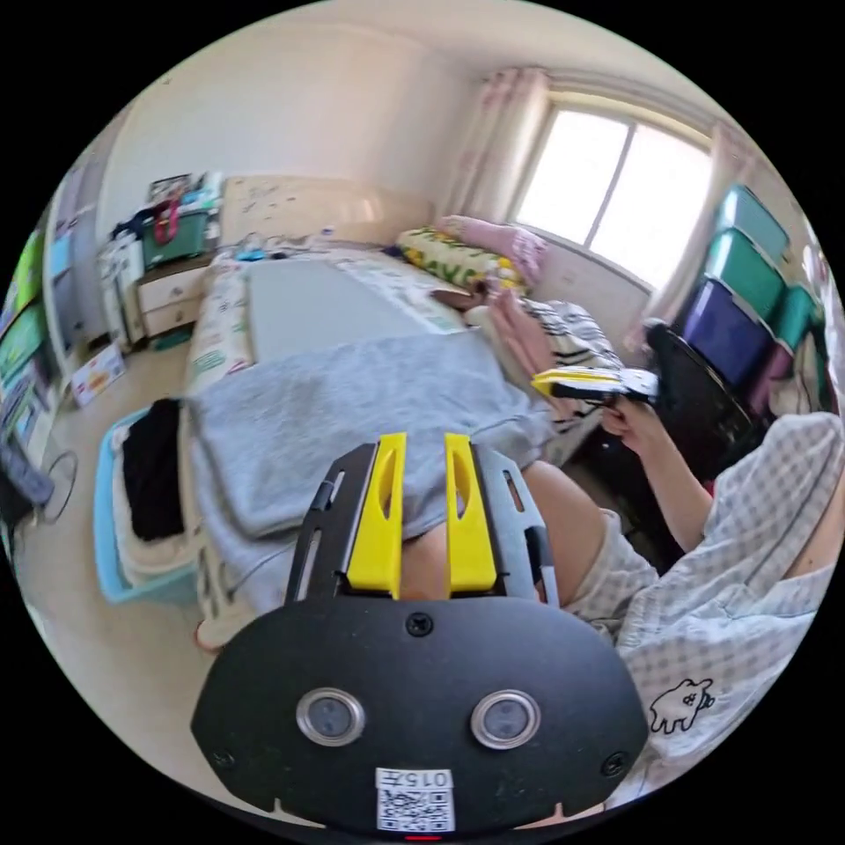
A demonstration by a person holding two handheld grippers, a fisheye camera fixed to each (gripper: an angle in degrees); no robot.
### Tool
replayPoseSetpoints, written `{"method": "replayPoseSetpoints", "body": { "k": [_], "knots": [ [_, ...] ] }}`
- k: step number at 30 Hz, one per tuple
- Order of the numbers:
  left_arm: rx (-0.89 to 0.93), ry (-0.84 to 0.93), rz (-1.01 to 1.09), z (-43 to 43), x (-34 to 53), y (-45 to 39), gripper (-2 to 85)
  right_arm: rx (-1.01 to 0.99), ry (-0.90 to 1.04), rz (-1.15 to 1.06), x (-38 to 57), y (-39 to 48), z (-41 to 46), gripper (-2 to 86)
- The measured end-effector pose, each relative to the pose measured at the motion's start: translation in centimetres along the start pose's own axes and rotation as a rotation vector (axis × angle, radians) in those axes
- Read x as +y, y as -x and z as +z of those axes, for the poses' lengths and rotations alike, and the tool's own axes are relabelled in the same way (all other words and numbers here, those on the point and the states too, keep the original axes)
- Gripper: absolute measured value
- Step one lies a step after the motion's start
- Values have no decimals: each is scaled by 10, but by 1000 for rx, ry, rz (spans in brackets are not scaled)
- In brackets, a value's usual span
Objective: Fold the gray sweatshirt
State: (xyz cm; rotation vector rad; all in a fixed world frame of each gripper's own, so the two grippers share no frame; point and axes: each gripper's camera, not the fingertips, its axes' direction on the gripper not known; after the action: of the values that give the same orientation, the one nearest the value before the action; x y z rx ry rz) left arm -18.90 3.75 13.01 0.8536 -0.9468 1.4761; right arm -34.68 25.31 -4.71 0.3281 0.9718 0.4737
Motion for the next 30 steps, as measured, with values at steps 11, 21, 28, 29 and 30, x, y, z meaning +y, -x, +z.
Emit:
{"method": "replayPoseSetpoints", "body": {
  "k": [11, 21, 28, 29, 30],
  "knots": [
    [47, 337, 243, 206, -55, -116, 84, -305, 5, 226, 142, -86, 115, 61],
    [100, 410, 244, 237, -53, -124, 78, -309, -153, 290, 281, -83, 136, 0],
    [52, 262, 202, 243, -150, -108, 102, -139, -152, 351, 367, -69, 114, 84],
    [31, 253, 195, 256, -173, -108, 110, -120, -127, 358, 373, -67, 120, 101],
    [31, 257, 192, 265, -185, -109, 113, -122, -117, 360, 376, -67, 124, 104]
  ]
}}
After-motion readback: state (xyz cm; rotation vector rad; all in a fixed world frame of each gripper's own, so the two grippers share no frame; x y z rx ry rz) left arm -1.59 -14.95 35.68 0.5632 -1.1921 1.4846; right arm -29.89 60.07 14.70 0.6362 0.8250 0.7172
